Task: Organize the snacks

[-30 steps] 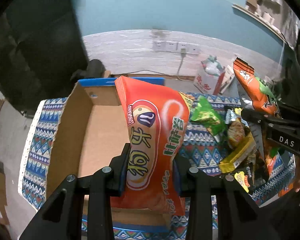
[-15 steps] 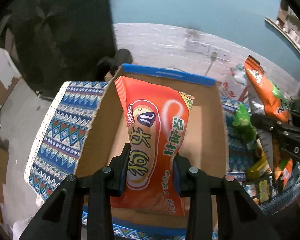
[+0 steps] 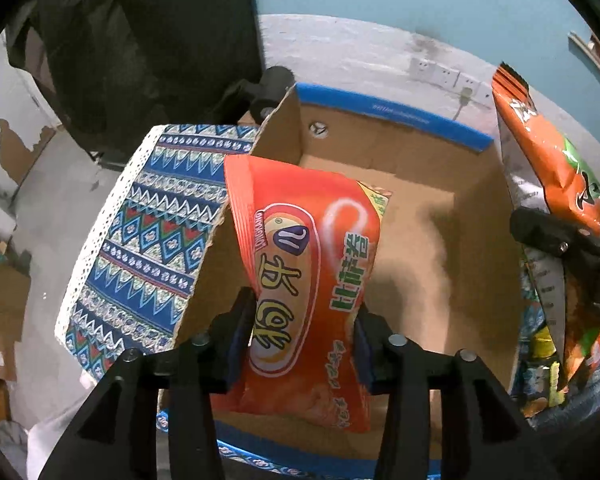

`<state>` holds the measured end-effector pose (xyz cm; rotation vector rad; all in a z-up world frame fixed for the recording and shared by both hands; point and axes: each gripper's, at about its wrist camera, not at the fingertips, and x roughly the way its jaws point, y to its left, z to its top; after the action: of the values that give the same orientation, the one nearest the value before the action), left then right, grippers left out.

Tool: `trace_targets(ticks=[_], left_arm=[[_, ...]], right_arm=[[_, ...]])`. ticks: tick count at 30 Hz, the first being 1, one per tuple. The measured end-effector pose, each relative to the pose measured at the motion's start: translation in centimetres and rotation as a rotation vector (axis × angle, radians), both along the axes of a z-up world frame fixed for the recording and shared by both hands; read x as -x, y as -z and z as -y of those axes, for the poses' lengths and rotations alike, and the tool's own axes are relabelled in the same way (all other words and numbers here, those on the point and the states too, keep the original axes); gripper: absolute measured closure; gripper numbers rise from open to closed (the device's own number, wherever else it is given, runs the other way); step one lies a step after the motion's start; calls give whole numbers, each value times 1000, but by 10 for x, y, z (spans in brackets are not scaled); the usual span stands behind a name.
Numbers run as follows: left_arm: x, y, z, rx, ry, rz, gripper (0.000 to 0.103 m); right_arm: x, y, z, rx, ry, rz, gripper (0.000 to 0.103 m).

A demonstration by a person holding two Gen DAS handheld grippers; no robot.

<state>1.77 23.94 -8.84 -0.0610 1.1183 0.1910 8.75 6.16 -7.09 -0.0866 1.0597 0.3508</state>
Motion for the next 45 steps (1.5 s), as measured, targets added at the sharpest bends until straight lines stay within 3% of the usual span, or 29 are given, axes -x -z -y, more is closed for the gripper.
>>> trace_targets(ticks=[3,5,8,23,27,30,45], left_arm=[[1,0,-2,-18,-5,-2,49],[2,-3,-4,-27,-13,7,39],[4,-8,-8,-31,-24,20,36],[9,-14,-14,-34,-37,23,35],[9,-17,-14,-23,-40,30,34],[9,-20,-13,-18,-44,39,28],[5,-29,24,-41,34,59,28]], right_arm=[[-4,7,-7,-3,-13,-20,70],[-7,12,-11,-6,-17,-32,70],[-9,17,-16,-19,-22,-47,70],[-13,30,-34,-46,-70,-103,68],[-12,27,-33,-53,-70,-92,50],[-11,24,-29,-50,-60,-83,48],[8,-1,23,-7,46,-32,29]])
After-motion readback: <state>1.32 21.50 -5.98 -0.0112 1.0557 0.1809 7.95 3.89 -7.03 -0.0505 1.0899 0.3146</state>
